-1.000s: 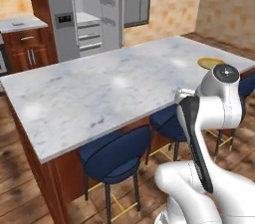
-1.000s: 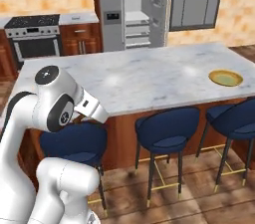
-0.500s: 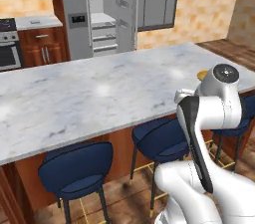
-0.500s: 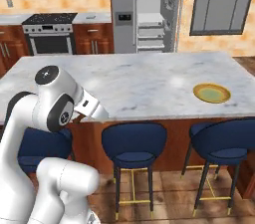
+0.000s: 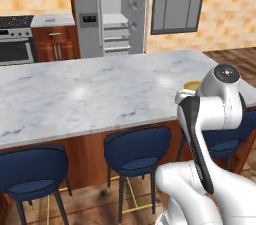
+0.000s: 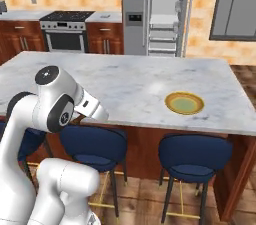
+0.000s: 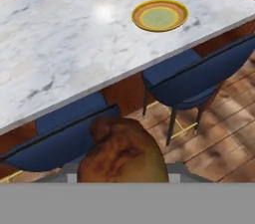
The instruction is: Take the chicken drumstick from the fridge and place it on the digital scale on the counter by the fridge. Wait a few seconds for a reading, then move it to the plate on the dining counter.
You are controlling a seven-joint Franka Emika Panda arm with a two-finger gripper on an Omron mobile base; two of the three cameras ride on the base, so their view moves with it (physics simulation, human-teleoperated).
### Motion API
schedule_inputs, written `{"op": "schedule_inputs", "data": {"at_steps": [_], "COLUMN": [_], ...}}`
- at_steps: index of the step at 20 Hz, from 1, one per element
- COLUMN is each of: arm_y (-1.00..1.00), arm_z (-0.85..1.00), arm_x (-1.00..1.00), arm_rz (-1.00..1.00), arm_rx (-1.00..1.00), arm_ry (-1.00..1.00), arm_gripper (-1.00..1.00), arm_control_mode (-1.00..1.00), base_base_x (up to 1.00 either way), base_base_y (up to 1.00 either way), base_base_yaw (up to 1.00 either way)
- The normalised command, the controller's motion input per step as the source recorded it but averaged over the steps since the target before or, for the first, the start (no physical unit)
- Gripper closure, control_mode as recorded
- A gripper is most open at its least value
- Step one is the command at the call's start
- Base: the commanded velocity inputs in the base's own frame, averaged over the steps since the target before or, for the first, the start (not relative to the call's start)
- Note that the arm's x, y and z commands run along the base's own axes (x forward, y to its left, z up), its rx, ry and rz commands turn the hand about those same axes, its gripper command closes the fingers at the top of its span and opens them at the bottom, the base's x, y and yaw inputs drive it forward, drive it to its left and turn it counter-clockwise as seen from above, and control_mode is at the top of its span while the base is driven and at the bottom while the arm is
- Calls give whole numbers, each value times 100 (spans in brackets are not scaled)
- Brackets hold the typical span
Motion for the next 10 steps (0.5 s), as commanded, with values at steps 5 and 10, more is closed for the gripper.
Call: {"op": "schedule_inputs", "data": {"at_steps": [5,10], "arm_y": [0,0], "arm_z": [0,0], "arm_x": [0,0], "arm_rz": [0,0], "arm_rx": [0,0], "arm_ry": [0,0], "arm_gripper": [100,100], "arm_control_mode": [100,100], "base_base_x": [31,51], "base_base_y": [-100,-100], "base_base_yaw": [36,33]}}
